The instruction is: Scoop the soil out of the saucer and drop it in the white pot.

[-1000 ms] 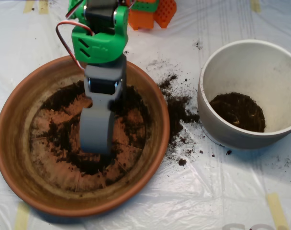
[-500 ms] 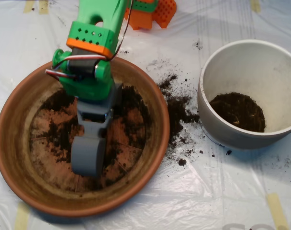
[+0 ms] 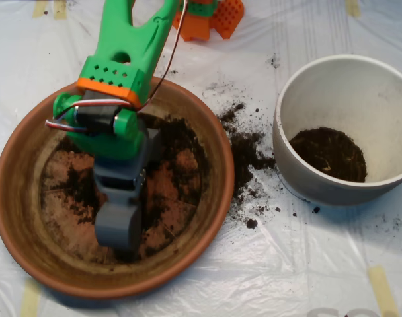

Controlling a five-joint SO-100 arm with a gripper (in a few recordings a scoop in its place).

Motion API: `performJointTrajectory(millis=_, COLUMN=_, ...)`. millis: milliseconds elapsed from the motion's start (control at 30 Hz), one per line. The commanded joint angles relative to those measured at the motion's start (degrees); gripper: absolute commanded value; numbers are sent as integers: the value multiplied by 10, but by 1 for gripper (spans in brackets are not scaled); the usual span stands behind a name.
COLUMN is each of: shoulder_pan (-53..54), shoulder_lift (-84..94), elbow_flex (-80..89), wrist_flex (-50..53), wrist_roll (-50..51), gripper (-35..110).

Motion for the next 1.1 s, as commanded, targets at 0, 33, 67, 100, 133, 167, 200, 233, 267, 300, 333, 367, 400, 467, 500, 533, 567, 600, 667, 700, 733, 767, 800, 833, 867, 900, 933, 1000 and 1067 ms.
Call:
performJointTrajectory(millis=0, shoulder_pan=24, shoulder_lift=14, elbow_flex=9, wrist_flex=18, wrist_roll=1, gripper=42)
performJointTrajectory(millis=33, shoulder_pan=25, shoulder_lift=18, elbow_flex=9, wrist_flex=18, wrist_roll=2, gripper=42)
performJointTrajectory(millis=67, shoulder_pan=26, shoulder_lift=22, elbow_flex=10, wrist_flex=19, wrist_roll=2, gripper=42)
performJointTrajectory(millis=100, shoulder_pan=29, shoulder_lift=29, elbow_flex=15, wrist_flex=17, wrist_roll=0, gripper=41)
performJointTrajectory(millis=133, shoulder_pan=31, shoulder_lift=40, elbow_flex=29, wrist_flex=7, wrist_roll=-2, gripper=40)
performJointTrajectory(millis=167, shoulder_pan=32, shoulder_lift=55, elbow_flex=47, wrist_flex=-4, wrist_roll=-5, gripper=40)
performJointTrajectory(millis=200, shoulder_pan=33, shoulder_lift=72, elbow_flex=69, wrist_flex=-18, wrist_roll=-9, gripper=39)
performJointTrajectory(millis=233, shoulder_pan=33, shoulder_lift=89, elbow_flex=90, wrist_flex=-30, wrist_roll=-11, gripper=38)
performJointTrajectory(millis=267, shoulder_pan=33, shoulder_lift=105, elbow_flex=110, wrist_flex=-40, wrist_roll=-14, gripper=38)
performJointTrajectory(millis=300, shoulder_pan=32, shoulder_lift=125, elbow_flex=134, wrist_flex=-52, wrist_roll=-18, gripper=38)
performJointTrajectory(millis=333, shoulder_pan=29, shoulder_lift=144, elbow_flex=159, wrist_flex=-66, wrist_roll=-20, gripper=37)
performJointTrajectory(millis=367, shoulder_pan=25, shoulder_lift=165, elbow_flex=186, wrist_flex=-79, wrist_roll=-23, gripper=35)
performJointTrajectory(millis=400, shoulder_pan=21, shoulder_lift=185, elbow_flex=214, wrist_flex=-95, wrist_roll=-25, gripper=31)
performJointTrajectory(millis=467, shoulder_pan=11, shoulder_lift=229, elbow_flex=273, wrist_flex=-124, wrist_roll=-25, gripper=25)
performJointTrajectory(millis=500, shoulder_pan=5, shoulder_lift=252, elbow_flex=307, wrist_flex=-143, wrist_roll=-25, gripper=22)
performJointTrajectory(millis=533, shoulder_pan=1, shoulder_lift=275, elbow_flex=338, wrist_flex=-163, wrist_roll=-23, gripper=18)
performJointTrajectory(millis=567, shoulder_pan=-4, shoulder_lift=295, elbow_flex=364, wrist_flex=-179, wrist_roll=-21, gripper=14)
performJointTrajectory(millis=600, shoulder_pan=-9, shoulder_lift=312, elbow_flex=385, wrist_flex=-191, wrist_roll=-19, gripper=14)
performJointTrajectory(millis=667, shoulder_pan=-18, shoulder_lift=338, elbow_flex=417, wrist_flex=-207, wrist_roll=-19, gripper=13)
performJointTrajectory(millis=700, shoulder_pan=-21, shoulder_lift=349, elbow_flex=430, wrist_flex=-214, wrist_roll=-20, gripper=13)
performJointTrajectory(millis=733, shoulder_pan=-25, shoulder_lift=357, elbow_flex=439, wrist_flex=-216, wrist_roll=-22, gripper=13)
performJointTrajectory(millis=767, shoulder_pan=-26, shoulder_lift=365, elbow_flex=448, wrist_flex=-221, wrist_roll=-24, gripper=11)
performJointTrajectory(millis=800, shoulder_pan=-28, shoulder_lift=374, elbow_flex=460, wrist_flex=-226, wrist_roll=-25, gripper=11)
performJointTrajectory(millis=833, shoulder_pan=-30, shoulder_lift=383, elbow_flex=471, wrist_flex=-232, wrist_roll=-29, gripper=10)
performJointTrajectory(millis=867, shoulder_pan=-31, shoulder_lift=394, elbow_flex=483, wrist_flex=-239, wrist_roll=-32, gripper=10)
performJointTrajectory(millis=900, shoulder_pan=-32, shoulder_lift=403, elbow_flex=493, wrist_flex=-242, wrist_roll=-33, gripper=9)
performJointTrajectory(millis=933, shoulder_pan=-33, shoulder_lift=410, elbow_flex=500, wrist_flex=-242, wrist_roll=-37, gripper=7)
performJointTrajectory(millis=1000, shoulder_pan=-37, shoulder_lift=427, elbow_flex=519, wrist_flex=-249, wrist_roll=-43, gripper=5)
performJointTrajectory(millis=1067, shoulder_pan=-41, shoulder_lift=439, elbow_flex=522, wrist_flex=-243, wrist_roll=-53, gripper=3)
